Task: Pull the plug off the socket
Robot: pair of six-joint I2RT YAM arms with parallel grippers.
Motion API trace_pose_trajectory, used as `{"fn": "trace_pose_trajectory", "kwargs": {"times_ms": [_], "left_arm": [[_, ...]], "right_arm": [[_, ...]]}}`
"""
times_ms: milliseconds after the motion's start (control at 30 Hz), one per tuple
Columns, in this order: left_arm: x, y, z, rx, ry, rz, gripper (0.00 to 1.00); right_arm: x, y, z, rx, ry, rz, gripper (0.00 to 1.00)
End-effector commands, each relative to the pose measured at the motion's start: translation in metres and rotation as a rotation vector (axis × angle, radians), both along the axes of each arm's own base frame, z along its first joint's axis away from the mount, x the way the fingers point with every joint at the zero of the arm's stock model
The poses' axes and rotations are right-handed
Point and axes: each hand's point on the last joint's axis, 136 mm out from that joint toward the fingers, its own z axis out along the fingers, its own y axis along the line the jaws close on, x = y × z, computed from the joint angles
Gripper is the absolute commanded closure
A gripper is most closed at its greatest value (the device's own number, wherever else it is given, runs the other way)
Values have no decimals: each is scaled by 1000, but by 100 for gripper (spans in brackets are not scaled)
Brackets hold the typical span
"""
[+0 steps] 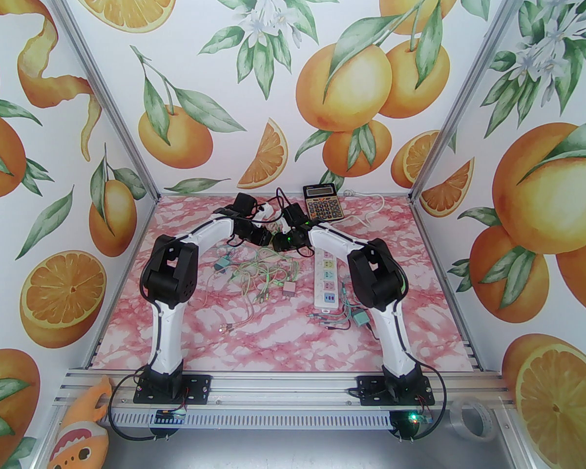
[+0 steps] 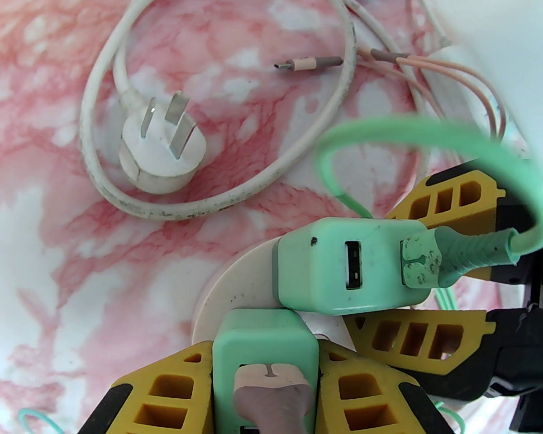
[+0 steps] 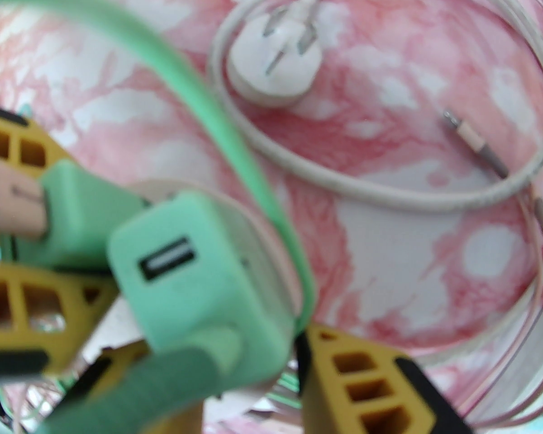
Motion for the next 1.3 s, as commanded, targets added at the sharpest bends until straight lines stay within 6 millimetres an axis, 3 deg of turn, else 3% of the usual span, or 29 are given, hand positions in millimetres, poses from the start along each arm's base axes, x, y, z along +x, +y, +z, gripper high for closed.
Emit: {"fn": "trace_pose_trajectory", "kwargs": {"times_ms": [0,167,600,933,1267], "left_arm": [[2,-18,40,23,-163,-69,85],[3,-20,39,5,-138,-66,86],[21,-5,45,-256,71,60,88],[10,-12,46,-41,-114,-21,88],[11,-16,50,-91,-84,-15,89]], "right_arm": [[-39,-31,-67,-199,179,20,63],[-41,-31,-68,-218,179,33,63],[-44,-28,-69,-240,183,65,64],[-44,-26,-69,-241,191,81,64],[-45,-25,-69,-252,192,88,64]]}}
